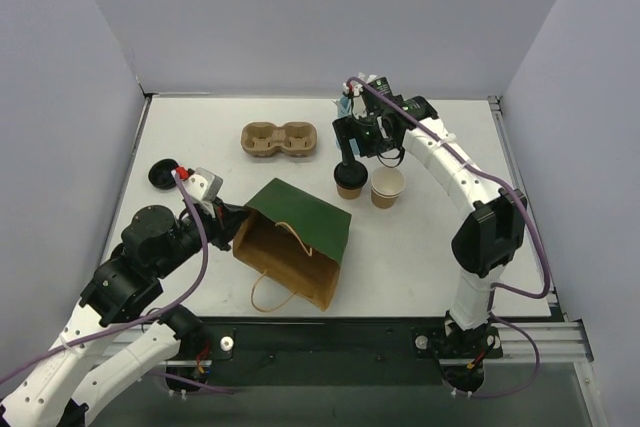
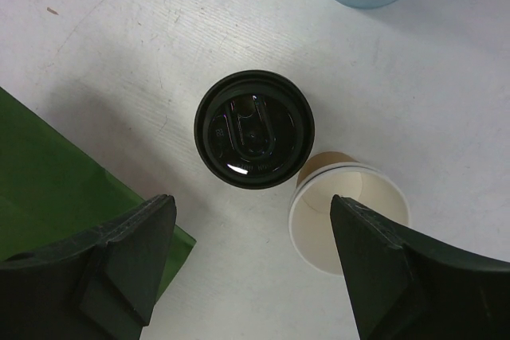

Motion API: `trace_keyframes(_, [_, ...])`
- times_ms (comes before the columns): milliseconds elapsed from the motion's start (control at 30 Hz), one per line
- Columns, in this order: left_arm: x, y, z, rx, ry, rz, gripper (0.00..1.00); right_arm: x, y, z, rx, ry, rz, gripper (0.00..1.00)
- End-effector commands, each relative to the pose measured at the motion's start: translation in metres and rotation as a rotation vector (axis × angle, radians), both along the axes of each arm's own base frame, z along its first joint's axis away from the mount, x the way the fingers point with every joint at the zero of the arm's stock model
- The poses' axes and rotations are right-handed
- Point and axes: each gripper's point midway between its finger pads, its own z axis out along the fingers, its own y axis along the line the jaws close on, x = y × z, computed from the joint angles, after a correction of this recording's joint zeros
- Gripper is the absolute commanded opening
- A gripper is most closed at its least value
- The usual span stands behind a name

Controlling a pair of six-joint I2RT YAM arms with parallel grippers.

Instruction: Pack the takeout coffee

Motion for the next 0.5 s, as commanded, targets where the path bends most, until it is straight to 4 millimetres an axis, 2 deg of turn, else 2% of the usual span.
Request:
trace_keyframes(0, [-0.001, -0.002, 0.014, -0.02, -0.041, -0.021, 0.0, 0.005, 0.0, -0.005, -0.028, -0.008, 0.026, 0.8])
trace_keyframes(467, [-0.011, -0.001, 0.009, -0.034, 0.018, -0.03, 0.0, 0.012, 0.015, -0.038, -0.051, 0.051, 0.083, 0.8])
